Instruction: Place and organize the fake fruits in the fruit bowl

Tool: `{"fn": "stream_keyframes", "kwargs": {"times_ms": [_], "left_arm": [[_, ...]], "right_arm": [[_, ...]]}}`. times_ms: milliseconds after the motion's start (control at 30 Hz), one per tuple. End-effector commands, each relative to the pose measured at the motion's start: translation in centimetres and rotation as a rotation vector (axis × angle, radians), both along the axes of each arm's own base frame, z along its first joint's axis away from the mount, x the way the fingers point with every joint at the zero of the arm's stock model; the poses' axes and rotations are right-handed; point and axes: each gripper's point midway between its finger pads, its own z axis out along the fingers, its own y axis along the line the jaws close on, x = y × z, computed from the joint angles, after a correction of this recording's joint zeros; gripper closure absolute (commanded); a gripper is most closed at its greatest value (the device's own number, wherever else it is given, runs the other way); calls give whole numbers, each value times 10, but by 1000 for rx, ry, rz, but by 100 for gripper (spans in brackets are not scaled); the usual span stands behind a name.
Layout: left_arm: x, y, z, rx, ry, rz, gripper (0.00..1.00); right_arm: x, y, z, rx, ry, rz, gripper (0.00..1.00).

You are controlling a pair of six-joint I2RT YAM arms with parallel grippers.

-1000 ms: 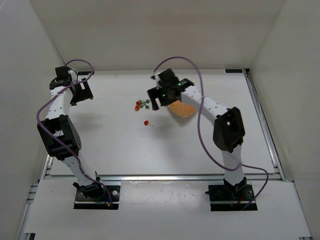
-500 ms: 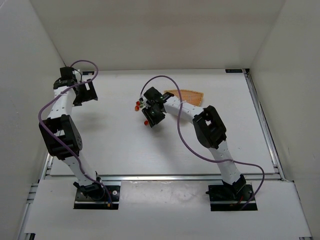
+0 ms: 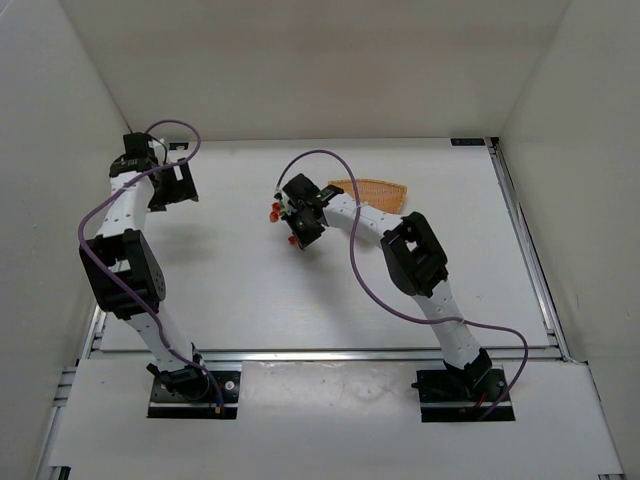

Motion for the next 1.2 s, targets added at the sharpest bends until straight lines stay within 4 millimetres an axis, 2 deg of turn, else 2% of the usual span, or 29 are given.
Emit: {"fn": "stream_keyframes", "kwargs": {"times_ms": [0, 100, 167, 200, 267, 300, 367, 400, 433, 467, 500, 533, 567, 600, 633, 667, 700, 733, 800, 833, 933, 967, 1000, 1100, 1167], "left_arm": [[5, -5, 32, 19, -74, -21, 0], [3, -4, 28, 30, -65, -38, 0], [2, -11, 25, 30, -60, -84, 0], [1, -20, 24, 38, -52, -134, 0], [-2, -27, 18, 47, -29, -174, 0], [3, -35, 18, 58, -26, -213, 0], [4, -44, 13, 72, 7, -250, 0], [14, -54, 12, 89, 11, -291, 0], [14, -62, 10, 90, 34, -319, 0], [18, -69, 9, 104, 44, -346, 0], [31, -88, 7, 136, 47, -408, 0], [32, -99, 4, 151, 71, -442, 0], [37, -109, 2, 171, 77, -474, 0], [43, -121, -13, 186, 108, -508, 0], [53, -144, -7, 228, 77, -562, 0], [54, -157, -10, 245, 82, -595, 0], [57, -168, -14, 260, 83, -623, 0], [58, -193, -24, 282, 87, -689, 0], [55, -213, -37, 305, 105, -746, 0], [55, -228, -47, 338, 109, -782, 0], [50, -250, -66, 368, 130, -835, 0], [55, -249, -64, 383, 110, -823, 0], [55, -254, -68, 385, 111, -814, 0], [56, -255, -73, 375, 114, -797, 0], [56, -255, -78, 375, 123, -799, 0]], "right_arm": [[-4, 6, -7, 11, 19, 12, 100], [-3, 6, 8, 29, 2, 12, 100], [-7, 12, 25, 75, 4, 20, 100], [-6, 16, 42, 107, -12, 27, 100], [-6, 23, 61, 158, -24, 31, 100], [-2, 21, 79, 190, -37, 15, 100], [9, 12, 99, 227, -47, -47, 100], [23, 1, 118, 263, -74, -93, 100], [30, -6, 126, 285, -66, -147, 100], [46, -23, 132, 304, -61, -204, 100], [55, -34, 137, 316, -61, -247, 100], [63, -45, 134, 320, -43, -303, 100], [80, -67, 140, 330, -54, -362, 100], [88, -80, 136, 320, -54, -408, 100], [94, -93, 134, 308, -49, -451, 100], [109, -115, 129, 302, -47, -521, 100], [113, -128, 122, 285, -43, -562, 100], [122, -149, 110, 265, -30, -630, 100], [131, -166, 95, 250, -8, -681, 100], [135, -181, 81, 227, 17, -714, 100], [141, -196, 67, 216, 50, -755, 100], [143, -196, 62, 212, 55, -756, 100], [143, -201, 61, 206, 63, -766, 100], [141, -200, 57, 199, 77, -753, 100], [132, -201, 51, 192, 104, -750, 96]]}}
